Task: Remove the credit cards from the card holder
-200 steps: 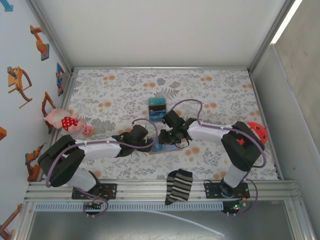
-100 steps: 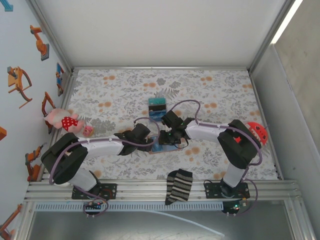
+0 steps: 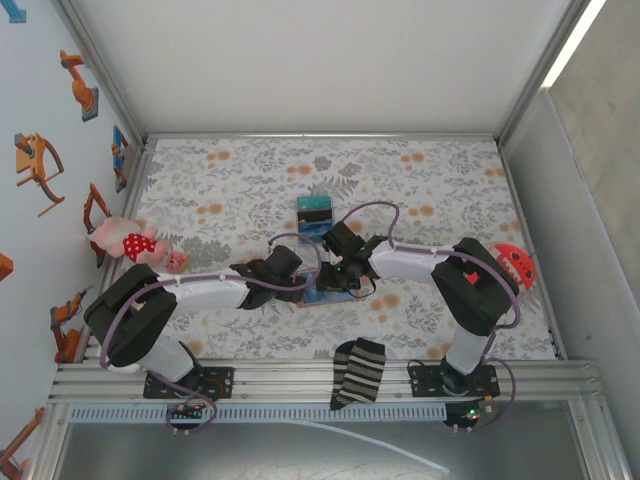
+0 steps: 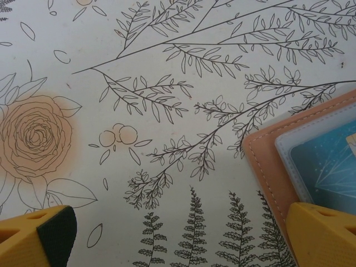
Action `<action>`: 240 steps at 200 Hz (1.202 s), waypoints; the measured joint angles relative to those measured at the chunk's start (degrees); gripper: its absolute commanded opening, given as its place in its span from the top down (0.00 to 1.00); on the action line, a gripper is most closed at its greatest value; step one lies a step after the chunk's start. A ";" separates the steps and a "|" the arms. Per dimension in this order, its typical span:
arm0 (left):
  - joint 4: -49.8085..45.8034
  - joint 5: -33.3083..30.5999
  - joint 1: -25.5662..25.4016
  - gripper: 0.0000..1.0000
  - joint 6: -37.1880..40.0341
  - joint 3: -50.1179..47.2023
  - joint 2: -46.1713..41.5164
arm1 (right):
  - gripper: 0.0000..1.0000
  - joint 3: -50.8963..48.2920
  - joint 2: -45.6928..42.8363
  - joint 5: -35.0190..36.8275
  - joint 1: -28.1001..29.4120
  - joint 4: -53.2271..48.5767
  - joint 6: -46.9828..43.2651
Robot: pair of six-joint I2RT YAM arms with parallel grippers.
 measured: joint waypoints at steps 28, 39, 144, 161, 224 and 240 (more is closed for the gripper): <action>-1.03 -0.85 -0.37 0.03 0.13 1.05 0.81 | 0.80 -0.02 0.33 -0.72 0.00 0.74 0.44; -1.22 -1.38 -0.57 0.03 0.15 1.46 1.18 | 0.80 -0.11 0.55 -0.92 0.00 1.27 0.66; -3.21 -4.28 -1.25 0.03 0.33 2.43 1.66 | 0.86 -8.57 -0.85 -9.55 -2.97 16.31 5.73; -3.52 -4.48 -1.25 0.03 0.33 2.54 1.66 | 0.85 -10.43 -1.01 -11.19 -3.61 19.89 7.13; -4.00 -4.85 -1.27 0.03 0.31 2.84 1.79 | 0.93 -13.86 -2.19 -13.90 -4.85 26.45 9.75; -4.00 -4.85 -1.27 0.03 0.31 2.86 1.84 | 0.94 -14.10 -2.80 -14.23 -5.11 27.04 9.90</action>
